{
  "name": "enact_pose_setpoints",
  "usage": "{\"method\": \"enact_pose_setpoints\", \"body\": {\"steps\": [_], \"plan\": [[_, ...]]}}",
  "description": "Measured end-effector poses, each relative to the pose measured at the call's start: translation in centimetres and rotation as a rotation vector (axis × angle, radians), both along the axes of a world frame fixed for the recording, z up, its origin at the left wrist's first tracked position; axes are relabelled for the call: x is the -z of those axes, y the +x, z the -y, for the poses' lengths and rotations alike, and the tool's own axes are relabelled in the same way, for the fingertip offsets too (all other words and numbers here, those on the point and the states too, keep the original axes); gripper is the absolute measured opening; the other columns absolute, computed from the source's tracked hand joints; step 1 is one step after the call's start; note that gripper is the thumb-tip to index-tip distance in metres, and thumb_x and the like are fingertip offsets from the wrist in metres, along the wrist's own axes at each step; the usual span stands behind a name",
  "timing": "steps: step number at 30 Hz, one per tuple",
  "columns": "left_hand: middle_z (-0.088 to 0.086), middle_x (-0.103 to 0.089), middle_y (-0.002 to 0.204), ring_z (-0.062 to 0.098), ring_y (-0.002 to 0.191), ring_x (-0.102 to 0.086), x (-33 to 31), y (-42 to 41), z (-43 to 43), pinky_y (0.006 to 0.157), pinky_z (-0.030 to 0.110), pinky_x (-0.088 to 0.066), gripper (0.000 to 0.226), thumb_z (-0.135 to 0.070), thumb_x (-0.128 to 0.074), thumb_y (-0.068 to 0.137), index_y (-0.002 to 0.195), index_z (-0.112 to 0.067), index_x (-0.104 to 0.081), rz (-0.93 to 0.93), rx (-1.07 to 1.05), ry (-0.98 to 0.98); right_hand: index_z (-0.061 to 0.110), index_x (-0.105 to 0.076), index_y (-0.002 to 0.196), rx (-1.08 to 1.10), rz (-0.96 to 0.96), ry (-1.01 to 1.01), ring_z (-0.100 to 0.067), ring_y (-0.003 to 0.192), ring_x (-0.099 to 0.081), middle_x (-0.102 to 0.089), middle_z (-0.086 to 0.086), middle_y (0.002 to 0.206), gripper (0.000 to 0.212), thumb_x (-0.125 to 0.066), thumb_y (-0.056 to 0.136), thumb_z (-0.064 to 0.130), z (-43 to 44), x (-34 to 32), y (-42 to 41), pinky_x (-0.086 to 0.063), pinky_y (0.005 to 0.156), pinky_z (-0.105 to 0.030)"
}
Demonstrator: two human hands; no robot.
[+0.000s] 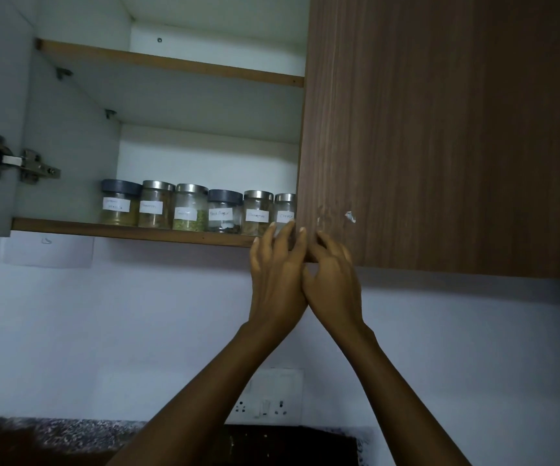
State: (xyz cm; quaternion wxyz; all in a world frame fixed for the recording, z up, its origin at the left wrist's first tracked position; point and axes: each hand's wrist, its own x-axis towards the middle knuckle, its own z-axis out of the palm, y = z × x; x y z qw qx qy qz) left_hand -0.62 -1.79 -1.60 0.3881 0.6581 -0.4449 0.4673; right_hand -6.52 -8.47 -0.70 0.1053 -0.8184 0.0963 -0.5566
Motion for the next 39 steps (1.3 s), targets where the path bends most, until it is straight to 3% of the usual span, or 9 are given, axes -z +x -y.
{"method": "enact_pose_setpoints", "body": {"steps": [3, 7, 12, 15, 21, 26, 35, 39], "plan": [[0.017, -0.051, 0.135, 0.038, 0.131, -0.038, 0.5, -0.4, -1.3, 0.108, 0.054, -0.023, 0.051, -0.019, -0.055, 0.079, 0.128, -0.006, -0.054, 0.027, 0.051, -0.067, 0.010, -0.063, 0.115, 0.026, 0.133, -0.040, -0.025, 0.124, -0.044, -0.056, -0.006, 0.129, 0.033, -0.054, 0.086, 0.022, -1.4, 0.6, -0.3, -0.036, 0.101, -0.039], [0.013, -0.058, 0.127, 0.030, 0.123, -0.049, 1.0, -0.8, -3.7, 0.098, 0.057, -0.041, 0.046, -0.012, -0.062, 0.077, 0.123, -0.006, -0.058, 0.064, 0.124, -0.097, 0.012, -0.067, 0.106, 0.006, 0.185, -0.025, -0.023, 0.116, -0.049, -0.062, -0.003, 0.120, 0.036, -0.048, 0.082, 0.032, -4.0, 0.9, -1.2, -0.028, 0.093, -0.029], [0.006, -0.061, 0.123, 0.018, 0.119, -0.050, 1.2, -2.3, -7.5, 0.107, 0.048, -0.036, 0.043, -0.017, -0.050, 0.083, 0.124, -0.008, -0.057, 0.103, 0.116, -0.100, 0.011, -0.067, 0.104, -0.086, 0.243, 0.011, -0.023, 0.109, -0.053, -0.066, -0.003, 0.111, 0.045, -0.040, 0.082, 0.039, -7.8, 1.3, -2.5, -0.039, 0.092, -0.035], [0.005, -0.061, 0.122, 0.020, 0.120, -0.052, 1.3, -2.9, -10.3, 0.108, 0.049, -0.034, 0.047, -0.011, -0.055, 0.080, 0.127, -0.008, -0.056, 0.075, 0.118, -0.102, 0.009, -0.067, 0.103, -0.121, 0.277, -0.001, -0.024, 0.106, -0.056, -0.068, -0.005, 0.107, 0.032, -0.052, 0.081, 0.026, -10.6, 1.3, -2.9, -0.047, 0.090, -0.042], [0.007, -0.062, 0.121, 0.026, 0.120, -0.053, 1.3, -3.8, -17.2, 0.109, 0.045, -0.031, 0.045, -0.009, -0.057, 0.078, 0.123, -0.008, -0.059, 0.091, 0.026, -0.073, 0.011, -0.066, 0.105, -0.069, 0.242, 0.011, -0.024, 0.109, -0.053, -0.065, -0.004, 0.111, 0.033, -0.051, 0.081, 0.027, -17.1, 1.6, -3.8, -0.030, 0.089, -0.029], [0.007, -0.063, 0.120, 0.026, 0.119, -0.053, 1.3, -4.4, -23.7, 0.108, 0.042, -0.028, 0.045, -0.007, -0.056, 0.077, 0.121, -0.008, -0.060, 0.098, 0.005, -0.081, 0.012, -0.064, 0.108, -0.078, 0.235, 0.027, -0.022, 0.113, -0.049, -0.063, -0.003, 0.115, 0.035, -0.047, 0.082, 0.028, -23.5, 1.8, -4.1, -0.026, 0.089, -0.026], [0.009, -0.063, 0.120, 0.029, 0.120, -0.052, 1.8, -4.3, -33.9, 0.109, 0.050, -0.031, 0.046, -0.004, -0.058, 0.075, 0.120, -0.007, -0.061, 0.103, -0.033, -0.069, 0.015, -0.064, 0.107, -0.126, 0.250, 0.037, -0.018, 0.107, -0.049, -0.063, 0.003, 0.111, 0.032, -0.047, 0.082, 0.026, -33.8, 2.3, -3.7, -0.028, 0.086, -0.024], [0.007, -0.062, 0.122, 0.028, 0.123, -0.050, 1.8, -4.0, -37.8, 0.113, 0.044, -0.023, 0.044, -0.006, -0.052, 0.077, 0.120, -0.007, -0.061, 0.117, -0.103, -0.080, 0.014, -0.064, 0.106, -0.189, 0.272, 0.044, -0.017, 0.103, -0.050, -0.064, 0.002, 0.108, 0.030, -0.048, 0.082, 0.024, -37.5, 2.3, -3.0, -0.044, 0.087, -0.035]]}}
